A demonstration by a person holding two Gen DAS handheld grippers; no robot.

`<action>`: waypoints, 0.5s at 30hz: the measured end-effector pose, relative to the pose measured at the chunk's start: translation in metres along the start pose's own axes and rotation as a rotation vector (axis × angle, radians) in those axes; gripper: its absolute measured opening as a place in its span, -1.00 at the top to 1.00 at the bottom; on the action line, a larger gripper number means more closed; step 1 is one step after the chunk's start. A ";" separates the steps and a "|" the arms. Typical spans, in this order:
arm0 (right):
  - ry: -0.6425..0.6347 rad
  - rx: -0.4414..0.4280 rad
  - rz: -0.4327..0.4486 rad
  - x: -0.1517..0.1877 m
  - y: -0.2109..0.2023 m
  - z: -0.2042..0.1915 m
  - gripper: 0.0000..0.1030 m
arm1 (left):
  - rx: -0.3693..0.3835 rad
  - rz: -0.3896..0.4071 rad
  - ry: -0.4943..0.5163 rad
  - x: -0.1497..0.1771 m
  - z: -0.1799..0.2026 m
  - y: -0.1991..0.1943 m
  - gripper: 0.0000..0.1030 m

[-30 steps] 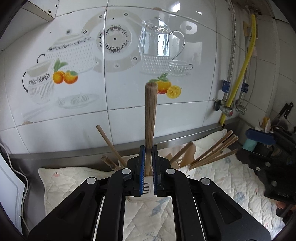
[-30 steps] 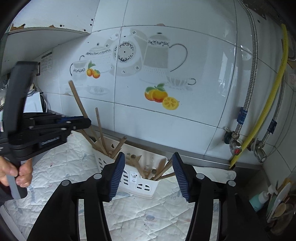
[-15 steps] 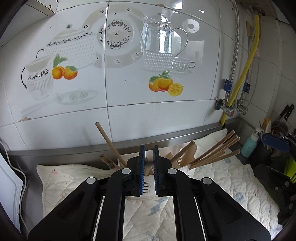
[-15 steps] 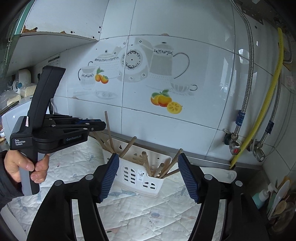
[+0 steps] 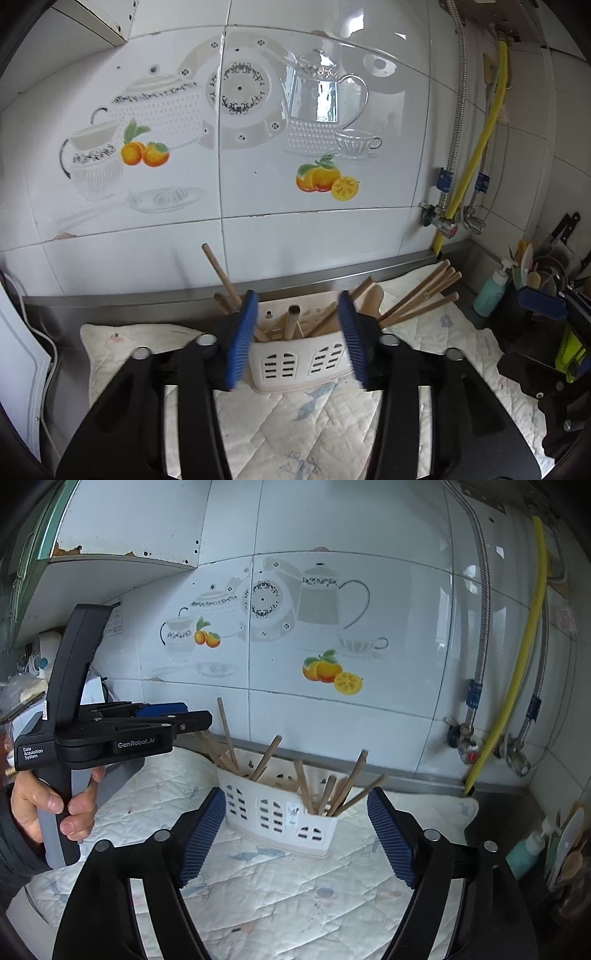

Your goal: Organize utensils

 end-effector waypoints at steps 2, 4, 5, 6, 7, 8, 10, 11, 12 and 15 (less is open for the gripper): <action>0.015 -0.006 -0.004 0.005 -0.004 0.000 -0.54 | -0.004 0.008 0.008 0.004 0.002 -0.007 0.00; 0.035 -0.015 -0.006 0.011 -0.009 0.000 -0.61 | -0.003 0.019 -0.005 0.009 0.003 -0.016 -0.37; 0.042 -0.017 -0.007 0.013 -0.011 0.000 -0.64 | -0.010 0.032 -0.011 0.012 0.003 -0.022 -0.47; 0.048 -0.018 -0.009 0.016 -0.013 0.000 -0.66 | -0.013 0.038 -0.013 0.014 0.003 -0.026 -0.47; 0.054 -0.019 -0.008 0.019 -0.016 -0.001 -0.67 | -0.010 0.042 -0.015 0.016 0.003 -0.031 -0.49; 0.057 -0.017 -0.006 0.022 -0.019 -0.001 -0.70 | -0.008 0.044 -0.019 0.019 0.004 -0.035 -0.58; 0.059 -0.010 -0.006 0.029 -0.024 -0.003 -0.72 | -0.016 0.054 -0.022 0.027 0.006 -0.045 -0.71; 0.059 -0.005 -0.006 0.032 -0.025 -0.004 -0.74 | -0.023 0.059 -0.017 0.030 0.007 -0.050 -0.77; 0.060 -0.003 -0.007 0.034 -0.027 -0.005 -0.75 | -0.028 0.061 -0.012 0.034 0.009 -0.054 -0.79; 0.069 -0.004 -0.015 0.043 -0.032 -0.008 -0.77 | -0.036 0.069 0.004 0.045 0.014 -0.066 -0.89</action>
Point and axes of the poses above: each gripper's, at about its wrist camera, not at the fingertips, and y roughly the way its jaws point, z to its right, x to its underside, the point moved 3 cm from there along y, roughly the way its jaws point, and after that the axes turned 7 degrees about x, right-handed, at the moved point
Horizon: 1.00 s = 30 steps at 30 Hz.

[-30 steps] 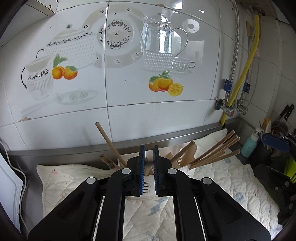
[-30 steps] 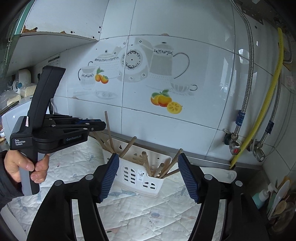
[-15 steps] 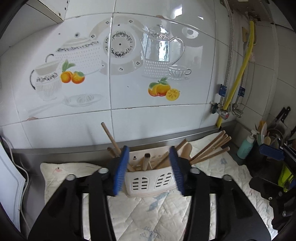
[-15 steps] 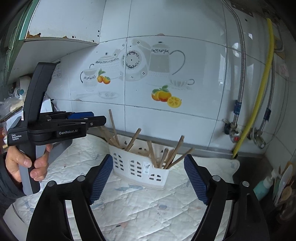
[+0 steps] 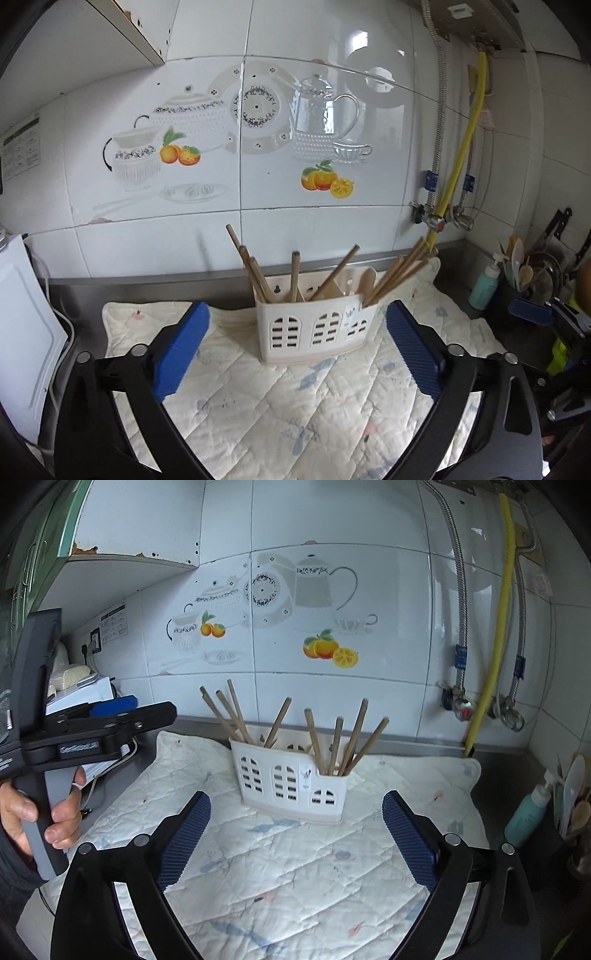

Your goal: Organize utensils

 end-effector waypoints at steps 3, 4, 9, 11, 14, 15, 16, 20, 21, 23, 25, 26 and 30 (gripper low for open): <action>-0.009 0.011 -0.004 0.008 -0.004 -0.005 -0.79 | -0.010 0.009 0.012 0.009 0.004 -0.013 -0.90; -0.015 0.017 -0.003 0.011 -0.007 -0.007 -0.79 | -0.010 0.009 0.011 0.013 0.005 -0.016 -0.90; -0.023 0.028 0.005 0.022 -0.020 -0.013 -0.82 | -0.035 0.008 -0.009 0.031 0.002 -0.034 -0.90; -0.024 0.037 0.006 0.027 -0.024 -0.015 -0.82 | -0.045 0.005 -0.027 0.039 -0.001 -0.040 -0.90; -0.026 0.045 0.003 0.034 -0.032 -0.018 -0.84 | -0.071 0.007 -0.043 0.050 -0.004 -0.052 -0.90; -0.028 0.052 0.004 0.036 -0.034 -0.019 -0.84 | -0.084 0.009 -0.042 0.054 -0.005 -0.056 -0.90; -0.032 0.058 0.003 0.037 -0.035 -0.021 -0.84 | -0.097 0.009 -0.039 0.057 -0.005 -0.059 -0.90; -0.073 0.103 0.002 0.046 -0.040 -0.029 -0.85 | -0.121 0.000 -0.040 0.068 -0.006 -0.070 -0.90; -0.074 0.102 0.000 0.048 -0.041 -0.030 -0.85 | -0.125 -0.003 -0.038 0.072 -0.006 -0.073 -0.90; -0.061 0.097 -0.004 0.053 -0.044 -0.031 -0.86 | -0.143 -0.007 -0.036 0.078 -0.006 -0.076 -0.90; -0.047 0.091 -0.016 0.057 -0.045 -0.031 -0.86 | -0.158 -0.011 -0.038 0.085 -0.007 -0.080 -0.90; -0.033 0.083 -0.023 0.061 -0.045 -0.030 -0.86 | -0.159 -0.013 -0.042 0.088 -0.008 -0.081 -0.90; -0.005 0.081 -0.049 0.072 -0.044 -0.029 -0.86 | -0.157 -0.034 -0.043 0.101 -0.009 -0.086 -0.90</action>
Point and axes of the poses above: each gripper's, at about its wrist camera, not at the fingertips, and y roughly the way its jaws point, z to its right, x to its underside, the point moved 3 cm from there along y, roughly the way its jaws point, and after that the axes turned 7 degrees about x, right-handed, at the moved point
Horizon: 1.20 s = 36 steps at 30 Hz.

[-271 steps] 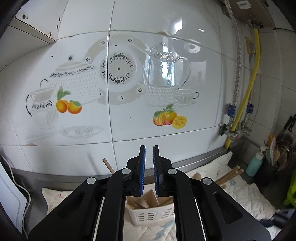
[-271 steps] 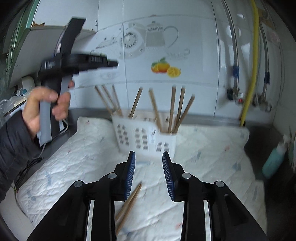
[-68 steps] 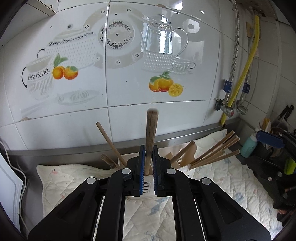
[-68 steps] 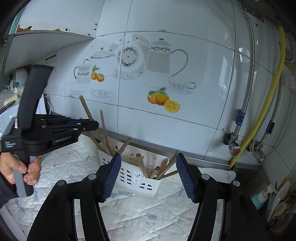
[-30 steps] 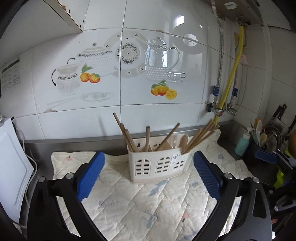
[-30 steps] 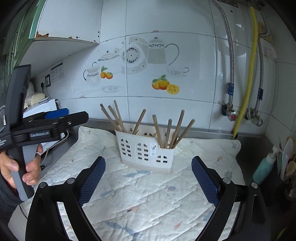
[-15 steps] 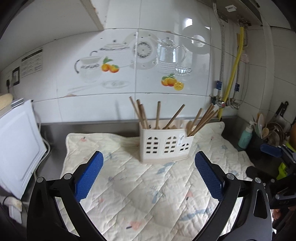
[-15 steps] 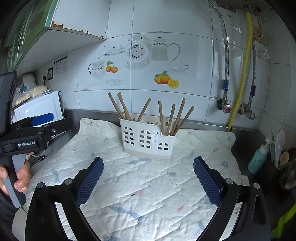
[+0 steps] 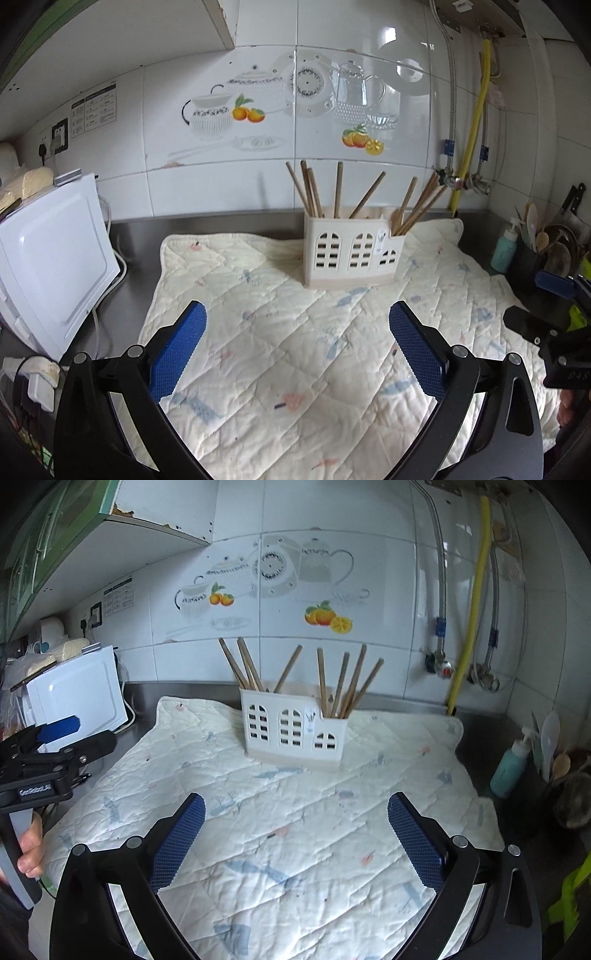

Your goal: Organize utensils

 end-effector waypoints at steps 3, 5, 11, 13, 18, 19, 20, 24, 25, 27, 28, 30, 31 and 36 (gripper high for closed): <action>0.026 -0.001 -0.011 0.005 0.000 0.003 -0.86 | -0.006 -0.009 0.013 0.007 0.000 -0.002 -0.90; 0.038 0.002 -0.015 0.008 -0.001 0.005 -0.86 | -0.012 -0.013 0.015 0.011 -0.001 -0.003 -0.90; 0.048 0.018 -0.024 0.013 -0.002 0.008 -0.86 | -0.018 -0.027 0.008 0.022 -0.005 -0.005 -0.90; 0.052 0.013 -0.026 0.013 -0.003 0.008 -0.86 | -0.023 -0.025 0.010 0.024 -0.005 -0.006 -0.90; 0.051 0.011 -0.026 0.013 -0.003 0.007 -0.86 | -0.007 -0.009 -0.004 0.024 -0.007 -0.009 -0.90; 0.051 0.011 -0.025 0.013 -0.003 0.007 -0.86 | -0.008 -0.008 -0.006 0.024 -0.007 -0.010 -0.90; 0.051 0.010 -0.024 0.013 -0.004 0.007 -0.86 | -0.007 -0.006 -0.006 0.024 -0.007 -0.010 -0.90; 0.052 0.007 -0.024 0.014 -0.004 0.007 -0.86 | 0.001 -0.004 -0.002 0.025 -0.006 -0.012 -0.90; 0.052 0.007 -0.027 0.014 -0.004 0.006 -0.86 | 0.001 -0.004 -0.002 0.026 -0.006 -0.012 -0.90; 0.052 0.006 -0.029 0.014 -0.004 0.006 -0.86 | 0.001 -0.005 -0.001 0.026 -0.006 -0.012 -0.90; 0.051 0.005 -0.028 0.014 -0.004 0.006 -0.86 | 0.001 -0.006 -0.001 0.026 -0.005 -0.012 -0.90; 0.051 0.006 -0.028 0.014 -0.004 0.005 -0.86 | 0.000 -0.008 -0.003 0.026 -0.005 -0.011 -0.90; 0.051 0.007 -0.028 0.014 -0.004 0.005 -0.86 | 0.001 -0.009 -0.003 0.027 -0.006 -0.011 -0.90; 0.049 0.008 -0.029 0.014 -0.004 0.005 -0.86 | -0.002 -0.014 -0.008 0.028 -0.007 -0.008 -0.90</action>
Point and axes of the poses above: each gripper's, at about its wrist camera, not at the fingertips, and y roughly the way its jaws point, z to its right, x to its underside, the point moved 3 cm from there along y, roughly the way its jaws point, and after that the axes turned 7 degrees about x, right-handed, at the moved point
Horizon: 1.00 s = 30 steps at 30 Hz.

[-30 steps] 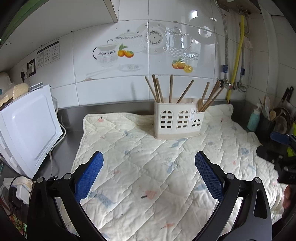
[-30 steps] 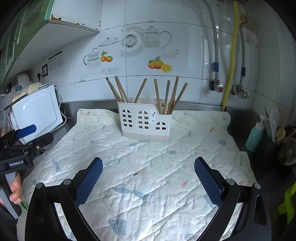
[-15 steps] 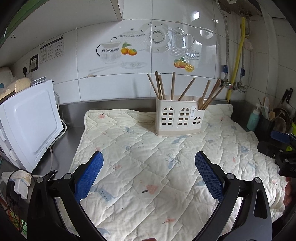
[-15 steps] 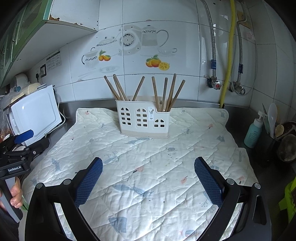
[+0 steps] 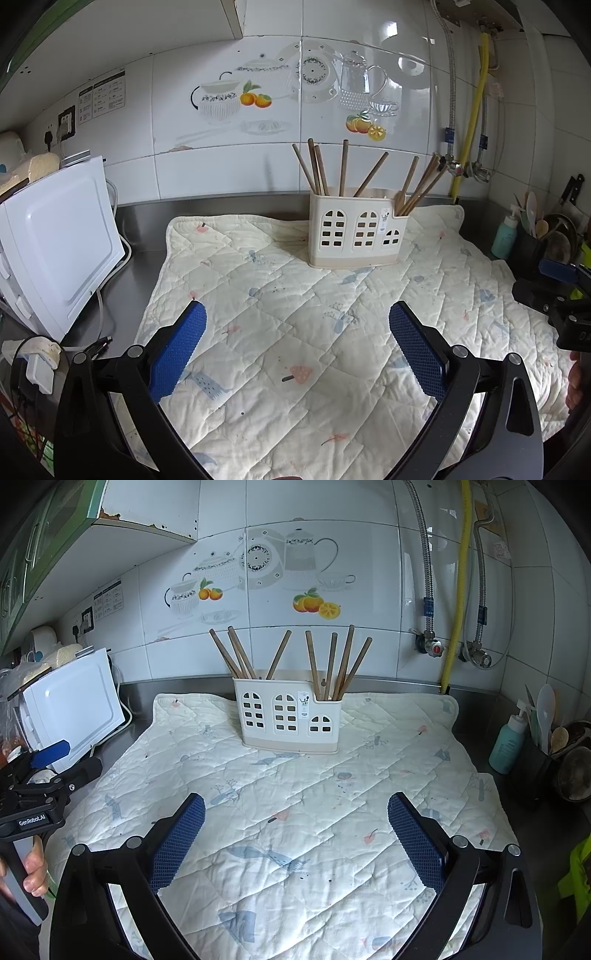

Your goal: Organize utensils

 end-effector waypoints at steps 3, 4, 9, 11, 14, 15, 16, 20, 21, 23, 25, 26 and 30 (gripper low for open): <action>0.000 0.001 0.000 0.000 0.000 0.000 -0.86 | -0.003 -0.005 -0.002 0.001 -0.001 0.001 -0.90; 0.001 0.000 -0.001 0.000 0.000 0.000 -0.86 | -0.002 -0.005 -0.004 0.001 -0.001 0.001 -0.90; 0.002 -0.003 -0.008 0.001 0.002 -0.001 -0.86 | -0.001 -0.007 -0.006 0.000 -0.002 0.002 -0.90; 0.001 -0.001 -0.010 0.001 0.002 -0.001 -0.86 | -0.001 -0.009 -0.006 0.000 -0.002 0.002 -0.90; 0.002 -0.005 -0.007 0.001 0.002 -0.001 -0.86 | -0.001 -0.012 -0.004 0.001 -0.001 0.003 -0.90; 0.002 -0.005 -0.007 0.001 0.003 -0.001 -0.86 | -0.001 -0.013 -0.004 0.001 -0.001 0.003 -0.90; 0.002 -0.005 -0.008 0.001 0.003 -0.001 -0.86 | -0.002 -0.014 -0.005 0.001 -0.001 0.003 -0.90; 0.001 -0.004 -0.014 0.002 0.004 -0.001 -0.86 | -0.002 -0.016 -0.006 0.002 -0.002 0.004 -0.90; 0.001 -0.004 -0.015 0.002 0.004 -0.001 -0.86 | -0.001 -0.017 -0.006 0.002 -0.002 0.004 -0.90; 0.000 -0.003 -0.015 0.002 0.004 -0.001 -0.86 | -0.004 -0.016 -0.005 0.002 -0.002 0.004 -0.90; 0.001 -0.006 -0.016 0.002 0.004 -0.001 -0.86 | -0.004 -0.018 -0.006 0.003 -0.002 0.005 -0.90; 0.000 -0.005 -0.016 0.002 0.004 -0.001 -0.86 | -0.005 -0.019 -0.007 0.003 -0.002 0.005 -0.90; -0.002 -0.007 -0.016 0.002 0.004 -0.002 -0.86 | -0.005 -0.022 -0.006 0.004 -0.002 0.006 -0.90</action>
Point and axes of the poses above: each gripper's, at about its wrist camera, not at the fingertips, and y roughly the way its jaws point, z to its right, x to its underside, the point moved 3 cm from there along y, roughly the way its jaws point, and after that the axes turned 7 degrees about x, right-handed, at the moved point
